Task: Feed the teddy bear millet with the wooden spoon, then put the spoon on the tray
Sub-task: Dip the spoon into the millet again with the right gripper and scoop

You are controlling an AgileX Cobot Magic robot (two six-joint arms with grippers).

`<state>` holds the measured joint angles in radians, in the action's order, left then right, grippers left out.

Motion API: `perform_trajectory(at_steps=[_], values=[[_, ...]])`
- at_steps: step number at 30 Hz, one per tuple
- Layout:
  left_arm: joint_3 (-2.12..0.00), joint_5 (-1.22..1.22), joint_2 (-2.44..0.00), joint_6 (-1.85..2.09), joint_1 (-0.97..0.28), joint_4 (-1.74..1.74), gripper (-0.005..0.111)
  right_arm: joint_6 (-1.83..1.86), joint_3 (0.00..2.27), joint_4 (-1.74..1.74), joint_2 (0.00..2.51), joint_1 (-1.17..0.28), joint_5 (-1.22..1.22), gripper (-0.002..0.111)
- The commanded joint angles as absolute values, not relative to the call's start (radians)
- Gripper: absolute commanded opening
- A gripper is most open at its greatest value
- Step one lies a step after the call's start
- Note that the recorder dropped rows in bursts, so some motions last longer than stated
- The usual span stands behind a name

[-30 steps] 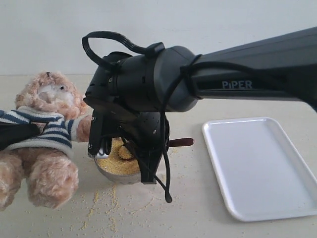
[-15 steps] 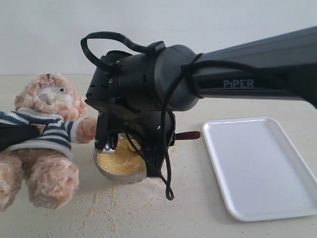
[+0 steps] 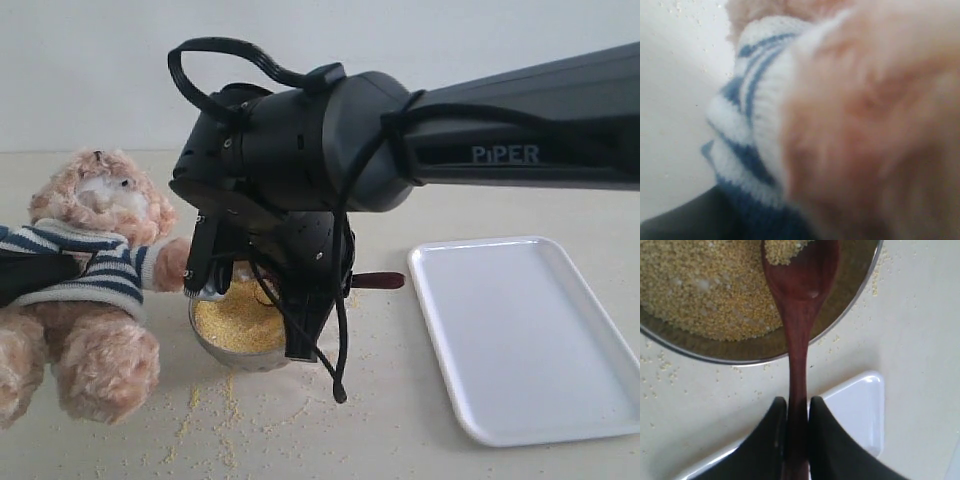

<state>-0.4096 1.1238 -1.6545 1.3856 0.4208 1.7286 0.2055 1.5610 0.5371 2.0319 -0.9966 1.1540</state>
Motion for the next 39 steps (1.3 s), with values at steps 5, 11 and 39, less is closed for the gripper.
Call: perform_trajectory(at_steps=[5, 11, 39], values=[[-0.414, 1.140, -1.652, 1.440, 0.426, 1.744, 0.005, 0.077, 1.558, 0.481, 1.987, -0.996, 1.036, 0.000], [-0.414, 1.140, -1.652, 1.452, 0.426, 1.744, 0.005, 0.109, 1.558, 0.427, 1.980, -0.996, 1.099, 0.000], [-0.425, 1.214, -1.652, 1.359, 0.426, 1.630, 0.005, 0.036, 1.558, 0.301, 1.916, -0.991, 1.113, 0.000]])
